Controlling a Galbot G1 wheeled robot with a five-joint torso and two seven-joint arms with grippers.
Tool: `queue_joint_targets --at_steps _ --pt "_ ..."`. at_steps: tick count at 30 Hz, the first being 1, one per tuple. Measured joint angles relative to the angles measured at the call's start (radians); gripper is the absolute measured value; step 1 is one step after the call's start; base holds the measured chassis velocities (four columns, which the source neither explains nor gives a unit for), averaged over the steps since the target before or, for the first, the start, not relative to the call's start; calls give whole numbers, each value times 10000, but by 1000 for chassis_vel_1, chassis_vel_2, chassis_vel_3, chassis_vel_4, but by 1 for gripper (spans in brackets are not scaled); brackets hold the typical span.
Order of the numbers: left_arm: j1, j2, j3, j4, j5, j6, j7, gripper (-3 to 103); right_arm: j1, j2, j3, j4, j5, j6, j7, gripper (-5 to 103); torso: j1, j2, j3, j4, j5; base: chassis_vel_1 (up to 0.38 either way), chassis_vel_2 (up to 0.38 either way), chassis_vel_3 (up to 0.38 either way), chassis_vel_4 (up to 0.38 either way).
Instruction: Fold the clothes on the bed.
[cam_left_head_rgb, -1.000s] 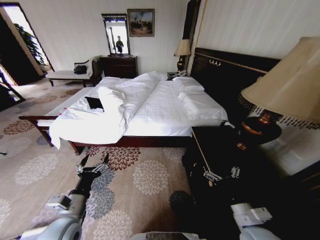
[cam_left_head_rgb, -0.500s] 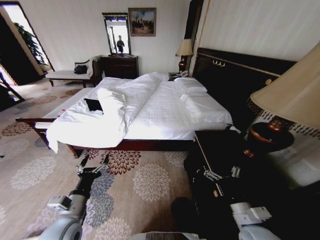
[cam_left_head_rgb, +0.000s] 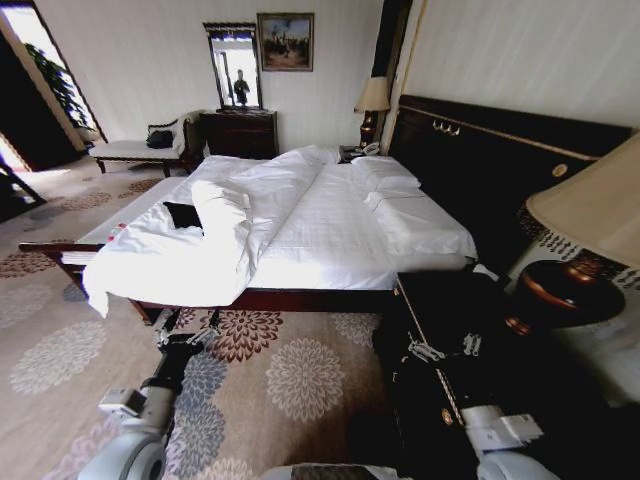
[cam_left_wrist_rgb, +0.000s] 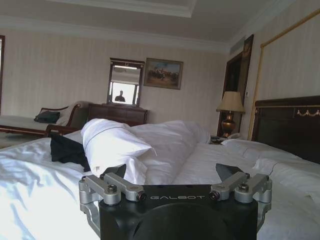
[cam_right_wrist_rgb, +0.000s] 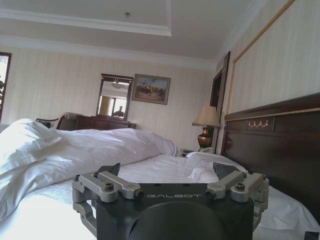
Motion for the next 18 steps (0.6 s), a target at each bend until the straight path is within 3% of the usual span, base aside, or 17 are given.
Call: queue_joint_targets --at_steps 18 --pt "-120 20 46 181 -28 29 25 100 81 55 14 -87 -9 16 -50 100 -1 0 0 0 0 -125 126 130 -122"
